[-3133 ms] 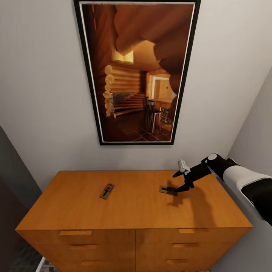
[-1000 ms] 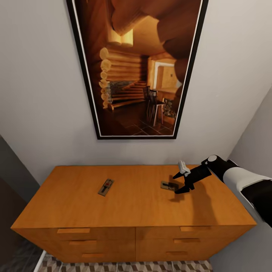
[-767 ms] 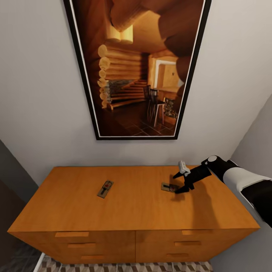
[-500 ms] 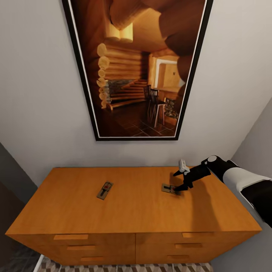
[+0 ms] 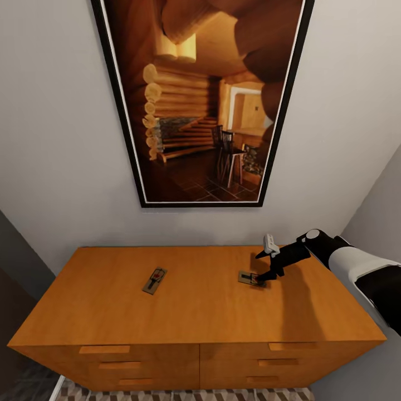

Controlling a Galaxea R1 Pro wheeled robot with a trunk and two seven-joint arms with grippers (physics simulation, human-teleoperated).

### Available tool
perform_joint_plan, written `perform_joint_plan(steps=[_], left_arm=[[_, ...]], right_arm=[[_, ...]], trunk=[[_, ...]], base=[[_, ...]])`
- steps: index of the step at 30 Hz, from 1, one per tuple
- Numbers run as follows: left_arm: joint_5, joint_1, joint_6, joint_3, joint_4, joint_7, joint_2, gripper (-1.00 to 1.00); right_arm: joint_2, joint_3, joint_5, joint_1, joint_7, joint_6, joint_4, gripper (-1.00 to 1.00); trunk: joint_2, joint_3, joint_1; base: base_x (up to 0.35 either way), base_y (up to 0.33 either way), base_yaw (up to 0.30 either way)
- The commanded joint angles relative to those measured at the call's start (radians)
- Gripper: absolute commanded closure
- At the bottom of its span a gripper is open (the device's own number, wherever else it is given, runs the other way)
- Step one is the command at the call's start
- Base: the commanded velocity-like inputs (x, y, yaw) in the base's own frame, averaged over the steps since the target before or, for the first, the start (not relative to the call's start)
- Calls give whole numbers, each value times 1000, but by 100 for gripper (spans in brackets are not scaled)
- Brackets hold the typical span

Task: Take the four mousetraps from the cabinet in the bathroom and place them on the bathroom floor. Make sure all four end up on the same floor surface, and ensure that at least two of them are either under or directly next to the same bathroom sink.

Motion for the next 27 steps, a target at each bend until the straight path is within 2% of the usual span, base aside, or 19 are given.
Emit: perform_joint_plan(steps=[1, 27], left_arm=[[7, -1, -5, -9, 2, 2, 0, -100], [7, -1, -5, -9, 2, 2, 0, -100]], right_arm=[[0, -7, 13, -1, 1, -6, -1, -100], [0, -8, 16, -1, -1, -3, -1, -100]], trunk=[[-2, -2, 1], [-2, -2, 1]], base=[[0, 0, 0], [0, 0, 0]])
